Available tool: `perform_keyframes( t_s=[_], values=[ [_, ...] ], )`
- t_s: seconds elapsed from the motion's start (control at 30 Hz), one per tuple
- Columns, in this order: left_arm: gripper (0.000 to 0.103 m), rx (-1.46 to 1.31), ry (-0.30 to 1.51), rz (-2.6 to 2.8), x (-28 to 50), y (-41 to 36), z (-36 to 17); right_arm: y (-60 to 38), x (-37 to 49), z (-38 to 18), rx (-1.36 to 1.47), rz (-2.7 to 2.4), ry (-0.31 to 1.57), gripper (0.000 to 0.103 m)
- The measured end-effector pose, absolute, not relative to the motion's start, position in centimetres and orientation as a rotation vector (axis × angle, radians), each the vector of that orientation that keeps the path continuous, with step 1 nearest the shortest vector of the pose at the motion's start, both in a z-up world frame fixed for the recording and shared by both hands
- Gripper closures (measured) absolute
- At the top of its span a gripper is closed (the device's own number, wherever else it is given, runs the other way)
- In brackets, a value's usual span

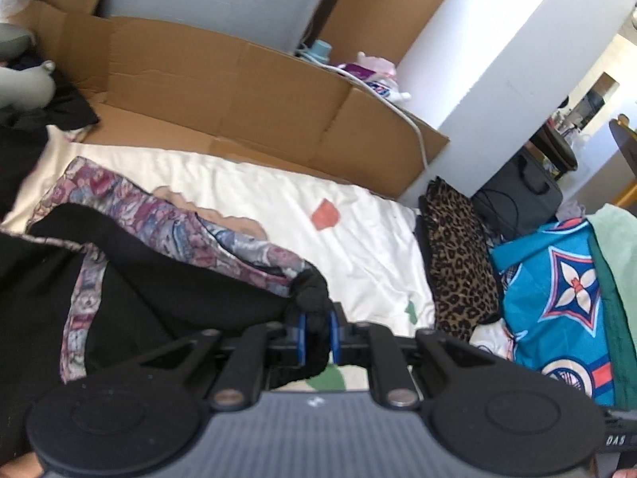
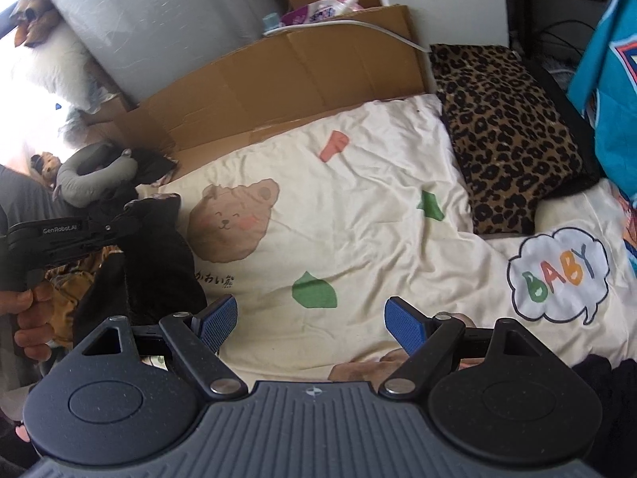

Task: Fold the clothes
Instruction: 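Lift the black pants with the left gripper and pull them onto the sheet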

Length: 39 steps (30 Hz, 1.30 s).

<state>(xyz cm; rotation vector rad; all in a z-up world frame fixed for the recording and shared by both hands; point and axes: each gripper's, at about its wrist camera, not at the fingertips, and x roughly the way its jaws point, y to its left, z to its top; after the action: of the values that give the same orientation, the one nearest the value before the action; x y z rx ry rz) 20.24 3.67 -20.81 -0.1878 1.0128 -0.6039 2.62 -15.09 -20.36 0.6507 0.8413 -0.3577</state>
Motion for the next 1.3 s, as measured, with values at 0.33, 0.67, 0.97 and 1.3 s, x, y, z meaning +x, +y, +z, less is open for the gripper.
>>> perform_keyframes(
  t_s=[0.33, 0.67, 0.97, 1.3],
  values=[
    [0.091, -0.318, 1.018, -0.56, 24.7, 0.7, -22.2, -15.6, 2.6, -21.3, 0.659, -0.374, 0.865, 0.018],
    [0.086, -0.195, 1.073, -0.555, 27.7, -3.1, -25.0, -15.8, 2.9, -21.9, 0.652, -0.398, 0.89, 0.018],
    [0.082, -0.17, 1.088, -0.543, 27.2, 1.8, -25.8, -15.5, 3.7, -22.3, 0.651, -0.392, 0.891, 0.018],
    [0.079, -0.121, 1.123, -0.385, 26.5, 9.5, -27.7, -14.5, 4.4, -22.9, 0.648, -0.367, 0.899, 0.018]
  ],
)
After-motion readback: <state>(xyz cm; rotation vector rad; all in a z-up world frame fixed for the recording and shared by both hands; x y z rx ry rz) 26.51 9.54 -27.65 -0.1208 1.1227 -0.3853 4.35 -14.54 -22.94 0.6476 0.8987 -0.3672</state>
